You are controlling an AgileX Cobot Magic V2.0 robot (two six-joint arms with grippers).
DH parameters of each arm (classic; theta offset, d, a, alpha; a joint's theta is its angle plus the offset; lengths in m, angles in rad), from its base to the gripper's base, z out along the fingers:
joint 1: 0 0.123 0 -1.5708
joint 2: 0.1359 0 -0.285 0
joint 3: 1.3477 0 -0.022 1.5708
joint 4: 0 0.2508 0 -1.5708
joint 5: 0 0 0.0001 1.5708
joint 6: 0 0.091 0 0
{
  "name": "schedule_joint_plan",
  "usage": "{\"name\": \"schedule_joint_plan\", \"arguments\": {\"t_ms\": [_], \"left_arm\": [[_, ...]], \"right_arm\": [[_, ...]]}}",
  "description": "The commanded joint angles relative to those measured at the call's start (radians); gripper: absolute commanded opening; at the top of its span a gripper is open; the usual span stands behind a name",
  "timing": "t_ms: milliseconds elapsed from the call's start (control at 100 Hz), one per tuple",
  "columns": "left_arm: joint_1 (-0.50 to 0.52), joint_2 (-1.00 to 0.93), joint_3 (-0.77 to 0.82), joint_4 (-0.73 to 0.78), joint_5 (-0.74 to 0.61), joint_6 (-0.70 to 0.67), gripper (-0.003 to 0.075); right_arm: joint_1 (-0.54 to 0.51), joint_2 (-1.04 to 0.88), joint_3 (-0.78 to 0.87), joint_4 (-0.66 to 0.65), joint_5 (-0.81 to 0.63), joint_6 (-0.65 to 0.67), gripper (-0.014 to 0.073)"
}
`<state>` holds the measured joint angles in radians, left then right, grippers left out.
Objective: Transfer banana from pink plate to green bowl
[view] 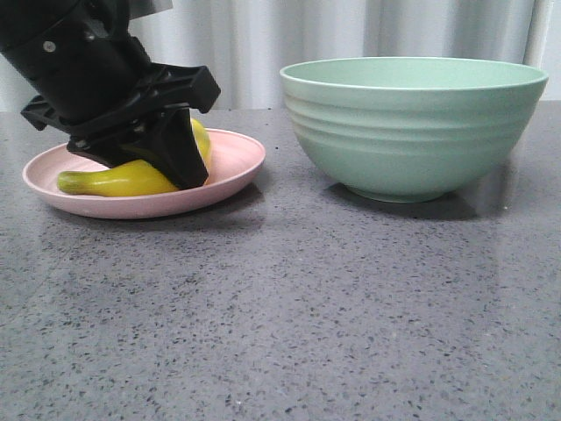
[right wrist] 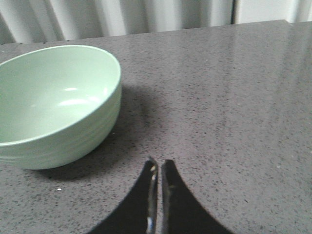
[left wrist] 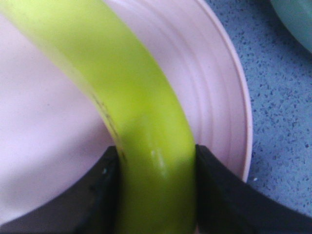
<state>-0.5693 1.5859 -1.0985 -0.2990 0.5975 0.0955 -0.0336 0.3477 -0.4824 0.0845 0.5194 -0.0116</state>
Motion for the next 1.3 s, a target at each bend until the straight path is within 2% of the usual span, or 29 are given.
{"name": "schedule_joint_plan", "arguments": {"t_ms": [0,80,150,320,410,570,670,740,860,1290], "left_arm": [[-0.006,-0.047,-0.051,-0.003,-0.008,0.0,-0.0019],[-0.006,-0.067,-0.081,0.002,0.017,0.009,-0.0019],[-0.007,-0.092,-0.104,0.002,0.033,0.009,-0.0019],[-0.028,-0.168,-0.121,0.002,0.048,0.017,-0.0019],[-0.059,-0.206,-0.121,0.004,0.055,0.035,-0.0019],[-0.142,-0.252,-0.121,0.004,0.057,0.036,-0.0019],[-0.196,-0.257,-0.121,0.004,0.057,0.036,-0.0019],[-0.226,-0.257,-0.121,0.004,0.054,0.036,-0.0019],[-0.27,-0.257,-0.121,0.004,0.044,0.036,-0.0019],[-0.286,-0.257,-0.121,-0.004,0.043,0.036,-0.0019]], "right_arm": [[0.023,0.046,-0.077,0.001,-0.038,-0.008,-0.0068],[0.056,0.092,-0.137,0.001,0.005,-0.008,-0.0043],[0.087,0.142,-0.195,0.001,0.052,-0.008,0.0014],[0.181,0.282,-0.329,0.038,0.123,-0.008,0.0239],[0.232,0.359,-0.402,0.076,0.128,-0.008,0.0307],[0.315,0.505,-0.532,0.186,0.131,-0.008,0.0323],[0.359,0.609,-0.608,0.219,0.135,-0.008,0.038],[0.377,0.68,-0.657,0.25,0.133,-0.008,0.0413],[0.389,0.794,-0.734,0.298,0.137,-0.008,0.0415],[0.391,1.093,-0.944,0.411,0.199,-0.009,0.0409]]}}
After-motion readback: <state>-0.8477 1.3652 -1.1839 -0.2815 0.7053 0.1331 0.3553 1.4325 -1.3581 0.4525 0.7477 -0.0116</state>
